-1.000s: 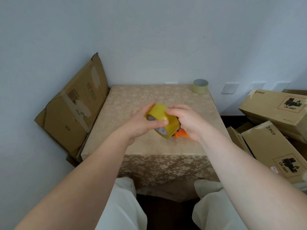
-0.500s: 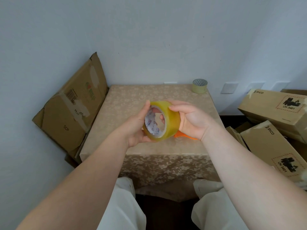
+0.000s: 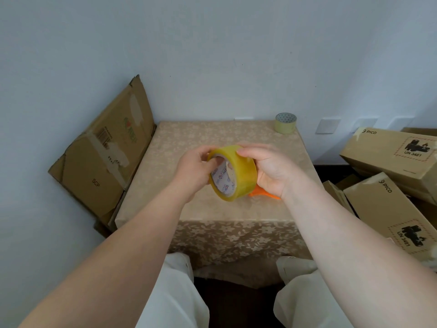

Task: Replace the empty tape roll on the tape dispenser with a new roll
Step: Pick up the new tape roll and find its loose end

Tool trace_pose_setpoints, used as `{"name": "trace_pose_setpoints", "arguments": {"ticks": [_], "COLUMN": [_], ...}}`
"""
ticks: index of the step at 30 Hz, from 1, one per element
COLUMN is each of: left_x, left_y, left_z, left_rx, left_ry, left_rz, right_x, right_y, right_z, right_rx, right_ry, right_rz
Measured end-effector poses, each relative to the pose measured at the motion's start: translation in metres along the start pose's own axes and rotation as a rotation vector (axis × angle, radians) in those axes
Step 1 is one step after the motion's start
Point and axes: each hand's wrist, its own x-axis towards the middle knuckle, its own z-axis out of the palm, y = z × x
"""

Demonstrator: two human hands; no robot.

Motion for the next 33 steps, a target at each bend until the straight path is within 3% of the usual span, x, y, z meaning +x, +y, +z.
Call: {"name": "trace_pose_setpoints", "arguments": {"ticks": [6, 11, 16, 19, 24, 28, 30, 33], "left_x": [-0.005, -0.008, -0.009, -0.009, -0.01, -0.017, -0.017, -0.016], "left_y": [-0.004, 0.0, 0.004, 0.005, 0.017, 0.025, 0.023, 0.021], "left_z": [0.001, 0.003, 0.0, -0.001, 0.002, 0.003, 0.005, 0.007], "left_rx": [-0.182, -0.217, -0.066, 0.017, 0.032, 0.037, 0.045, 0.058], "left_ry": [0.0, -0.046, -0.079, -0.068, 0.024, -0.171, -0.201, -0.194], "left_rz": [-0.343, -0.43, -0.465, -0.433, -0.219, -0.081, -0.077, -0.1], "right_x": [-0.005, -0.009, -0.011, -0.01, -0.004, 0.0, -0.002, -0.007], "right_y": [-0.007, -0.01, -0.012, -0.011, -0.004, 0.0, -0.002, -0.005], "right_z": [0.003, 0.007, 0.008, 0.008, 0.007, 0.004, 0.003, -0.001], "right_rx": [0.059, 0.081, 0.081, 0.151, 0.279, 0.285, 0.204, -0.22], "right_ry": [-0.027, -0.041, -0.068, -0.048, 0.099, 0.17, 0.17, 0.231], "right_rz": [-0.046, -0.045, -0.057, -0.065, -0.073, -0.07, -0.032, 0.034]}}
